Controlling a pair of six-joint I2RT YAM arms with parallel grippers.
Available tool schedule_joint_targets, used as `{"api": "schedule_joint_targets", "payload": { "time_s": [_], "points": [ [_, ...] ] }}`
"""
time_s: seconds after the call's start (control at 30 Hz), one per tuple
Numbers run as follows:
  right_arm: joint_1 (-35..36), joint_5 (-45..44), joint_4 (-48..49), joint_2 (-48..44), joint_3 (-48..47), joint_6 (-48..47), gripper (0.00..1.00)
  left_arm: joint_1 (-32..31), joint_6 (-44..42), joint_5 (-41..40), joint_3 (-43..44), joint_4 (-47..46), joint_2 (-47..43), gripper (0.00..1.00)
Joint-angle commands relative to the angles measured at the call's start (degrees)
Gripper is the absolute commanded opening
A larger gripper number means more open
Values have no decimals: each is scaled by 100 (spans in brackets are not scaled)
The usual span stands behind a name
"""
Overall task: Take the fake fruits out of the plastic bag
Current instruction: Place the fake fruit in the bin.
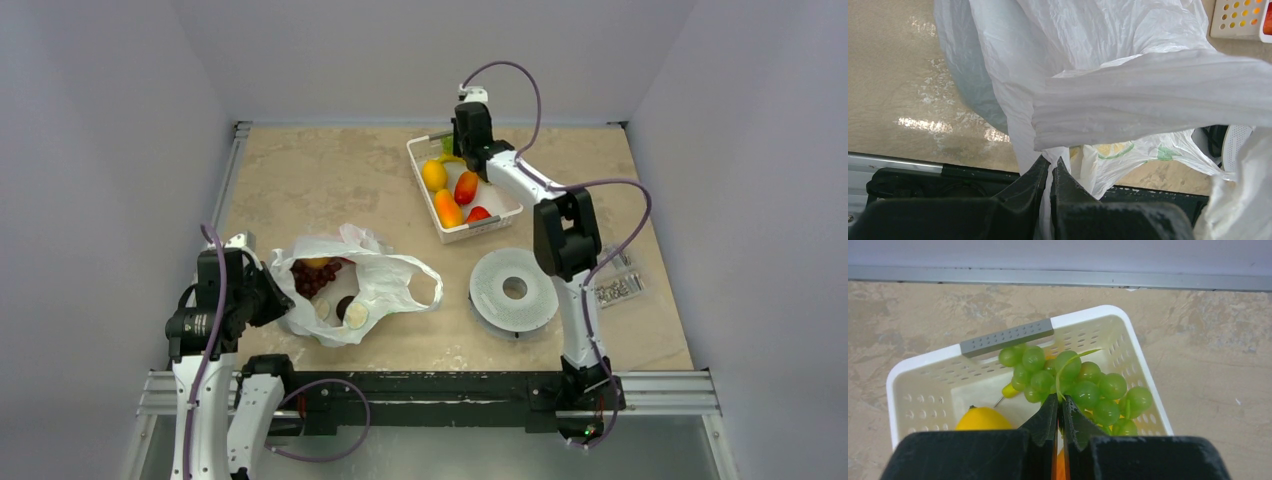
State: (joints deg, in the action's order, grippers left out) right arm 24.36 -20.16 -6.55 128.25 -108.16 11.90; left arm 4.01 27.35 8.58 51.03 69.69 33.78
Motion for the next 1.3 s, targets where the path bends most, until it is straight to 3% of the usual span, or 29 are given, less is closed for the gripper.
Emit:
{"api": "schedule_joint_targets", "payload": {
  "time_s": [0.0,0.1,0.3,0.47,0.67,1.03,1.27],
  "points": [
    [8,-92,-303,279,-605,-135,0,8,-99,66,44,-165,-28,0],
    [-17,-198,-463,684,-998,-243,3,3,-107,74,43,-146,-17,0],
    [-28,-104,-880,1104,-1406,-359,35,-2,-107,78,42,-156,2,0],
    [-29,34,-900,731,-1138,-392,66,3,-99,72,38,-157,-14,0],
    [-13,253,-865,-201,-240,-118,87,3,-101,75,40,-165,-45,0],
    [480,1084,-34,-2365,2202,462,94,-4,-128,122,47,-176,-68,0],
    [2133,1809,1255,-3768,3701,64,93,-2,-133,130,35,-170,-96,0]
  ]
}}
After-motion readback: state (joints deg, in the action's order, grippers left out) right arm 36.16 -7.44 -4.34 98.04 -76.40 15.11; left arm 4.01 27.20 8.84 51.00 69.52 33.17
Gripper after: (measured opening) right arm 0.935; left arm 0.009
